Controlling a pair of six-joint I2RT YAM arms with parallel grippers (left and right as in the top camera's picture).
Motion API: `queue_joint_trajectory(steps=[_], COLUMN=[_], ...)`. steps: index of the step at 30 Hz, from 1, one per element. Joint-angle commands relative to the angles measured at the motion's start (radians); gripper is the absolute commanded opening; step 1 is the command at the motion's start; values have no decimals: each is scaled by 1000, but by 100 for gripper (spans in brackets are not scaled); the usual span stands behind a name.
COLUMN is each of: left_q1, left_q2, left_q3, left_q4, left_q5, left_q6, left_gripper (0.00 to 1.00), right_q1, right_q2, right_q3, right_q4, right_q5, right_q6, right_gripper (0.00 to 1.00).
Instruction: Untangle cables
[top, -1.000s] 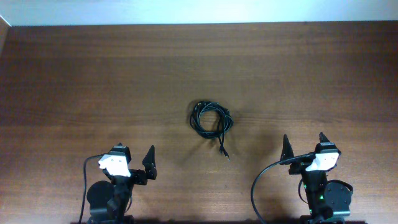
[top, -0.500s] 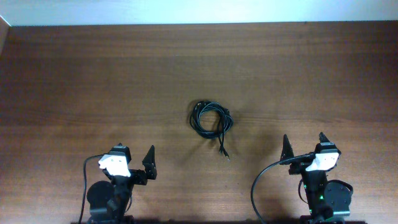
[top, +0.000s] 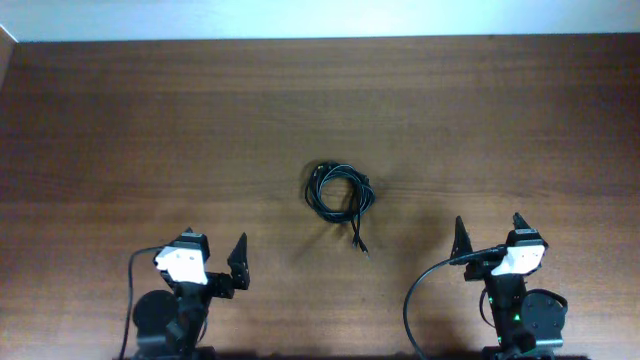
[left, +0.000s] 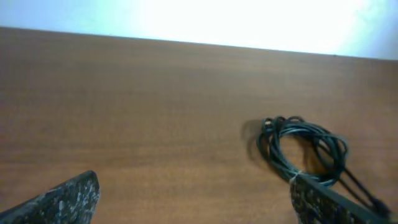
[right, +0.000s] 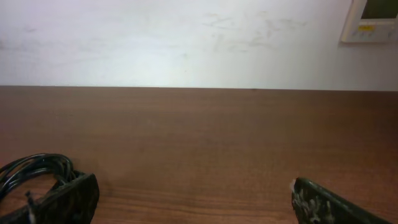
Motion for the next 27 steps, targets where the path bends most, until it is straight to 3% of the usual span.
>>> queue_joint_trajectory(steps=[1,4,5,6,8,11,15,18,21,25,27], left_q1=[6,6,6,6,6,6,0,-51,-222,-441,-452], left_q2=[196,448,533,600,659,745,851,948,1011,1139,1266], left_q3=[253,530,626,687,703,703,703,703,703,802,929], left_q4=[-66,-236,-290,-288,-267,-270,-141,-125,-93,-158,-275], left_q5=[16,154,252,449,639,650,683,513,128,-207,-234], left_q6=[14,14,14,14,14,14,3,-151,-304,-369,-369], left_gripper=[99,99,99,99,99,99,99,99,100,92,92], right_q1=[-5,-5,-5,-5,-5,-5,-5,-5,-5,-5,-5], right_q2=[-3,-3,-3,-3,-3,-3,-3,-3,-3,-3,-3], right_q3=[-9,-9,-9,-9,-9,-9,-9,-9,-9,-9,-9], right_q4=[-1,-1,-1,-1,-1,-1,-1,-1,-1,-1,-1], right_q5=[11,11,11,11,11,11,11,11,11,11,11], right_q6=[8,7,8,7,8,8,8,7,8,8,8], right_gripper=[99,98,98,99,98,99,98,99,99,98,99])
